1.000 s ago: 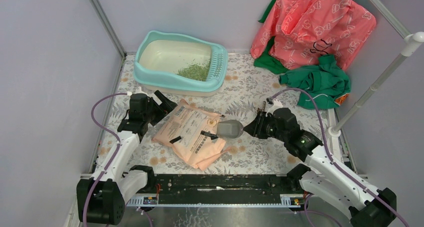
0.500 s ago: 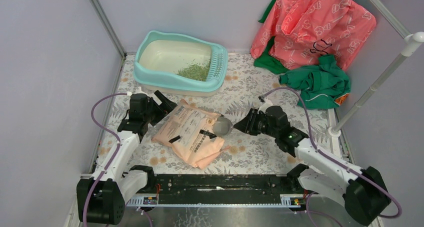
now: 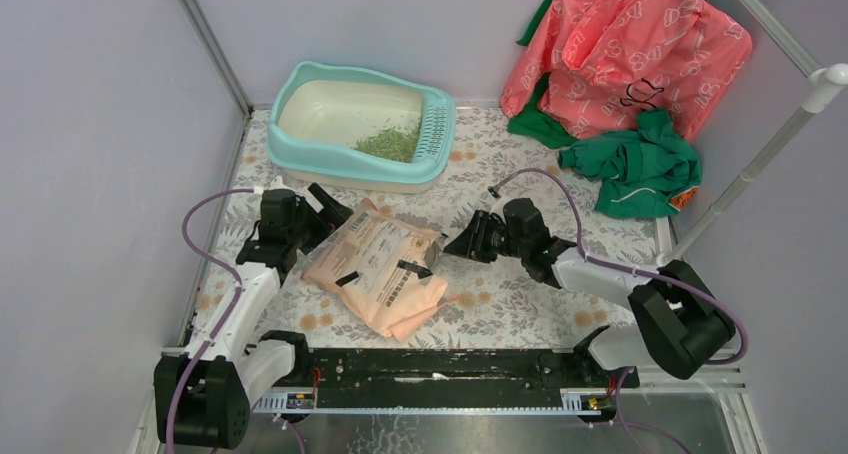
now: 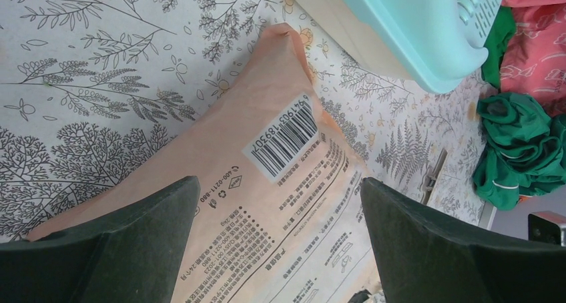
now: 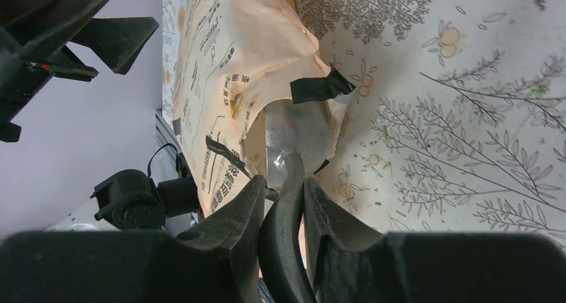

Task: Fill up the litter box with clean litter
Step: 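Scoop the cat litter from the cat litter bag.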

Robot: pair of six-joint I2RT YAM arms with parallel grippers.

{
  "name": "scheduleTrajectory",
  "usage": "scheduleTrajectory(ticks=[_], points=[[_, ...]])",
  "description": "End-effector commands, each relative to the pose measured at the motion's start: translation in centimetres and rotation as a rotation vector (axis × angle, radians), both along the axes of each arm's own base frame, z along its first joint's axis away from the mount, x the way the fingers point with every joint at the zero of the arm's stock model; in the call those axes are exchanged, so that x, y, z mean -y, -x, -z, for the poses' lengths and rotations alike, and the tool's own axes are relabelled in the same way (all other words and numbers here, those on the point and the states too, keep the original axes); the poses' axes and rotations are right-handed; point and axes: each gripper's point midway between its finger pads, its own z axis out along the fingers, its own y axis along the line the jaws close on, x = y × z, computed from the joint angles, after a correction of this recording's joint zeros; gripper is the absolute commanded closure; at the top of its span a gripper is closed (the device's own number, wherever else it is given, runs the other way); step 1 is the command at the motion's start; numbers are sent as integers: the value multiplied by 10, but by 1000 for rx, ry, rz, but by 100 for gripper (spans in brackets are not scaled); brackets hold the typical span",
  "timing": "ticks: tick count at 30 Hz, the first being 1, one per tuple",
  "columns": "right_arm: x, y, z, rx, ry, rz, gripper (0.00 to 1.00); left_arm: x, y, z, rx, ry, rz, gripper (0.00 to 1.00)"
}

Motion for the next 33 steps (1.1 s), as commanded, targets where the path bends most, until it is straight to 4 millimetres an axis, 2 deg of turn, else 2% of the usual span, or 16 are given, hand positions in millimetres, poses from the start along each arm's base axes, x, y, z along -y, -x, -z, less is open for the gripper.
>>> scheduleTrajectory(ticks=[1,5,12,16,22,26,31,33], points=[[-21,-11,-36,81,-45,-68,100,-6,-3,5,12,-11,-31,1],[-30,-11,-33,87,1,-86,100,-6,-3,9,3,-9,-35,1],[-61,-9,-24,93,57,-152,100,-9,0,15,-4,-18,-51,1],[-74,-10,-13,85,31,-167,100,-10,1,26,-25,-14,-65,1],[-96,-7,-11,110,-105,-209,100,-10,4,39,-54,-32,-76,1],[-117,5,-9,107,-173,-290,100,-7,7,48,-77,-43,-71,1],[-142,30,-19,87,-286,-429,100,-6,9,52,-81,-49,-74,1],[-147,32,-21,79,-320,-446,100,-5,9,52,-81,-48,-71,1]])
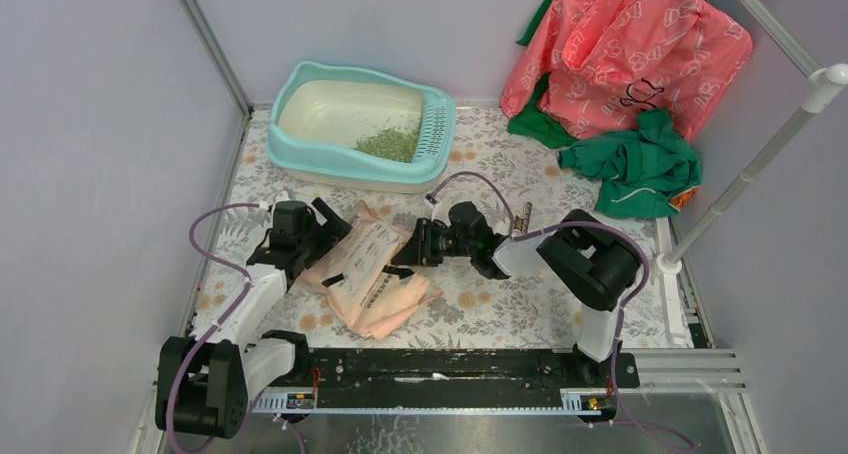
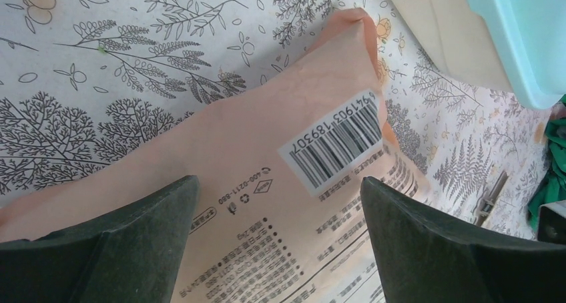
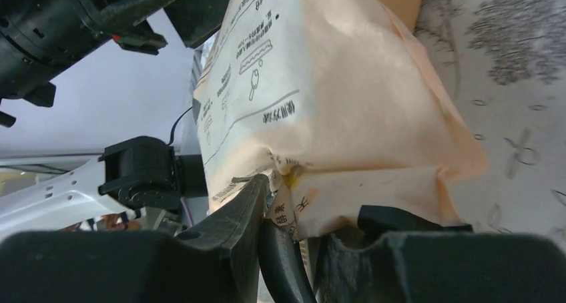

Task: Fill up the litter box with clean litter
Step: 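Scoop the cat litter from the cat litter bag.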

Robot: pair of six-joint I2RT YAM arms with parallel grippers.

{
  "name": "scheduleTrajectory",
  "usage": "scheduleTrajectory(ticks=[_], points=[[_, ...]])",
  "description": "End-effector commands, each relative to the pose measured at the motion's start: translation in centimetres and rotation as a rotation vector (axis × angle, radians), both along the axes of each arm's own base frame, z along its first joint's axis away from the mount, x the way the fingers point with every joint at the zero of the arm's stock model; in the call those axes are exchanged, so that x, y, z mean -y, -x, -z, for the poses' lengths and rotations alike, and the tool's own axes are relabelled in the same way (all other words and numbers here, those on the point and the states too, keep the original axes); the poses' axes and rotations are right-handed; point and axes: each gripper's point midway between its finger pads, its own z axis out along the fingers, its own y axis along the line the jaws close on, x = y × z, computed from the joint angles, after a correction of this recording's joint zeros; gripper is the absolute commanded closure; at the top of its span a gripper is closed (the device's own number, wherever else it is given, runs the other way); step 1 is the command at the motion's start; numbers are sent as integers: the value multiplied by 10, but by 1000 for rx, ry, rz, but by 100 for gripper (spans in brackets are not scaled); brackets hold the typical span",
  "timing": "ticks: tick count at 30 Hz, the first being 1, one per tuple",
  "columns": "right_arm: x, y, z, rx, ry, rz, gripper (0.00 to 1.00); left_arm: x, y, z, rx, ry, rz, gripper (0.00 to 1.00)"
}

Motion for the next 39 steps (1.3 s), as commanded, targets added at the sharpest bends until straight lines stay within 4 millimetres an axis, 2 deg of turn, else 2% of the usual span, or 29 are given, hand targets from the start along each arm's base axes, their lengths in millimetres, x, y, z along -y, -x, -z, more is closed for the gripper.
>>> scheduleTrajectory(ticks=[1,3,8,11,17,23,29,39], points=[[-32,23,-42,30,-195,-155,100,1,-3,0,25,-1,-10,1],[-35,23,-41,8,-220,-156,100,1,-4,0,26,0,-10,1],[-37,26,-60,-35,-377,-154,100,2,-4,-7,42,0,-3,1],[-34,28,-70,-41,-455,-153,100,1,-6,-19,66,-6,-5,1],[-19,34,-73,-32,-492,-128,100,-3,-11,-47,116,-27,-12,1],[11,37,-58,-39,-448,-67,100,-3,-14,-59,134,-27,-9,1],[53,34,-37,-70,-403,24,100,-2,-16,-62,141,-24,-7,1],[103,28,-23,-100,-351,131,100,-2,-17,-67,149,-27,-1,1]])
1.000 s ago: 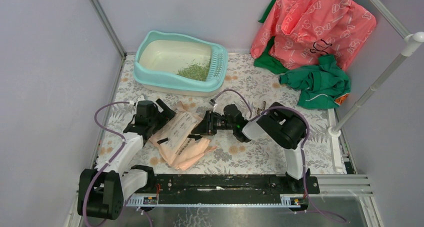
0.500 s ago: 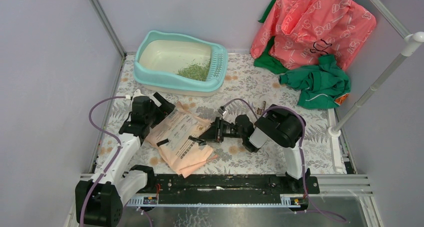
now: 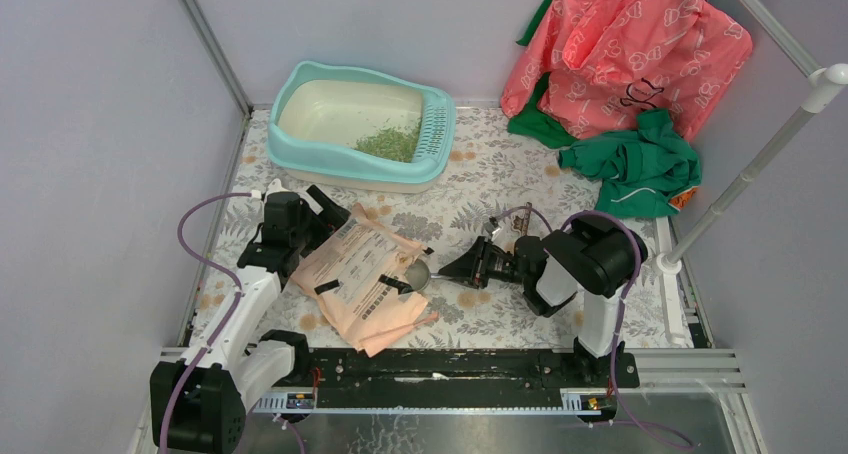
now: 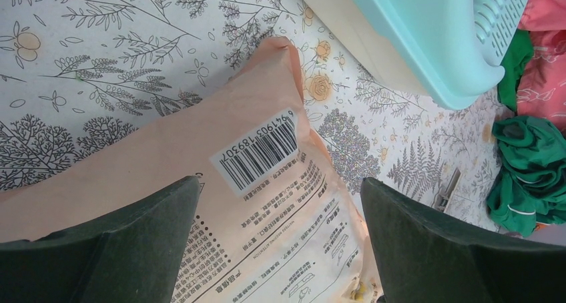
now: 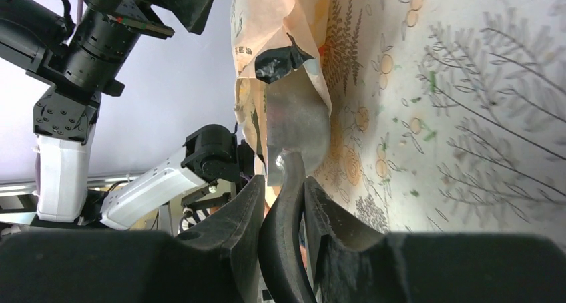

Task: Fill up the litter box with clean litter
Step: 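Scoop the cat litter from the cat litter bag.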

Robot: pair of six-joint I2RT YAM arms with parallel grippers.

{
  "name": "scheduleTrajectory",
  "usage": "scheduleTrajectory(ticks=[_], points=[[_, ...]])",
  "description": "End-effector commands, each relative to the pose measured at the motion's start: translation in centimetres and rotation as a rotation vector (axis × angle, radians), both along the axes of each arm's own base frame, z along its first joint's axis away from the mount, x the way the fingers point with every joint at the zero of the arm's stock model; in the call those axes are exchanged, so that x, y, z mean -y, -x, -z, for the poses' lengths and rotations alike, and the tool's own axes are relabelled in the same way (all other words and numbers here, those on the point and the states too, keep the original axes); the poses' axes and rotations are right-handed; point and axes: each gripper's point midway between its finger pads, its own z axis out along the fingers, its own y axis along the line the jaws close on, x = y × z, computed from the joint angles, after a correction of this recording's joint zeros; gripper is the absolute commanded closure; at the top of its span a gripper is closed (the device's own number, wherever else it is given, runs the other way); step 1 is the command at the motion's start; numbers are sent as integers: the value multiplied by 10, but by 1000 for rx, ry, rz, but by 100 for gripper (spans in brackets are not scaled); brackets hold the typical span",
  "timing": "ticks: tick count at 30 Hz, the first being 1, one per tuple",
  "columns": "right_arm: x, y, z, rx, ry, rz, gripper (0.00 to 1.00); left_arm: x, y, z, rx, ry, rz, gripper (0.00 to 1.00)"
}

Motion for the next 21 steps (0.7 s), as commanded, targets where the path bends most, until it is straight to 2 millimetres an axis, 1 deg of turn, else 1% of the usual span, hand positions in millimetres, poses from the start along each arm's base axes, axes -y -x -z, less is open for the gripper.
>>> scheduleTrajectory(ticks=[1,6,15,21], points=[[14,-3,-33,137,-87,8,100,-2,-9,-20,50,-25,6,1],[31,-1,-24,113,-60,45,100,-1,-10,-20,50,-24,9,1],[60,0,-20,87,-38,111,100,-1,-10,-21,51,-25,10,1],[73,0,-19,80,-33,135,100,-2,-11,-20,49,-26,10,1]])
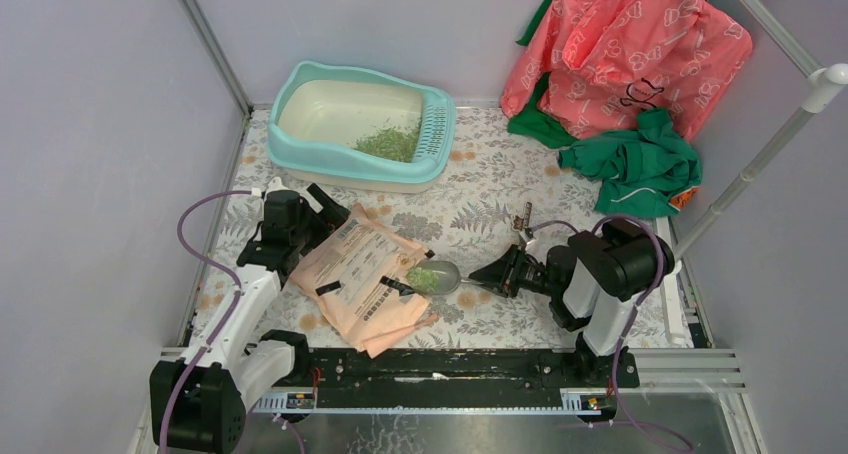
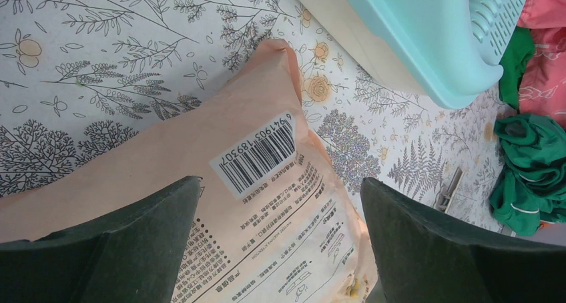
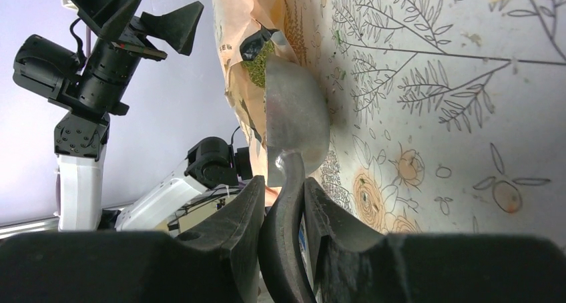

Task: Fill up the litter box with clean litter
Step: 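Scoop the cat litter from the cat litter bag.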

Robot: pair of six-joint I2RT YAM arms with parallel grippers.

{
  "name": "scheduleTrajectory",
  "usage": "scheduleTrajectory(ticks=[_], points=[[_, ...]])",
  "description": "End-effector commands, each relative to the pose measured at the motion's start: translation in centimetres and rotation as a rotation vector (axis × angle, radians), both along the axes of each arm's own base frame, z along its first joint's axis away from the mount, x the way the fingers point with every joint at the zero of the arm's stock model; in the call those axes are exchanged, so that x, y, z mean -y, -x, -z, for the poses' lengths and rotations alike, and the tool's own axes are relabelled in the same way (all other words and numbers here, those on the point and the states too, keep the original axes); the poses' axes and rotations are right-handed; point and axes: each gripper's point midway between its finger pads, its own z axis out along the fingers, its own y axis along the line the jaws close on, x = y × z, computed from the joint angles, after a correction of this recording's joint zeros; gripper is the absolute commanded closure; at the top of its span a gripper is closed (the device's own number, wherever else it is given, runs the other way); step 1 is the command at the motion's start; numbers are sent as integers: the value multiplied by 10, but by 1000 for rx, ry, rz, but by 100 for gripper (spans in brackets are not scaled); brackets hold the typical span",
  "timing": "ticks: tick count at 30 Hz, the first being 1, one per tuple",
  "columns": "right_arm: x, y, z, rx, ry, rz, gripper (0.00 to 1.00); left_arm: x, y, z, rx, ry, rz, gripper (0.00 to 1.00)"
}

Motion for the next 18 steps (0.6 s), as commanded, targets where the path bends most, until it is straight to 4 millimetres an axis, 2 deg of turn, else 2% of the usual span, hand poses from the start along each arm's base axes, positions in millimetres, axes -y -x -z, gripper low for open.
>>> scheduleTrajectory(ticks=[1,6,13,18], points=[[6,-5,-30,166,-57,-5,100,-1,-9,-17,47,-14,3,1],[17,-5,-34,170,-64,8,100,-2,-9,-18,47,-16,-1,1],[27,-5,-29,157,-53,23,100,-2,-10,-21,53,-14,-2,1],[36,5,-27,137,-52,36,100,-2,-11,-24,57,-16,-3,1]])
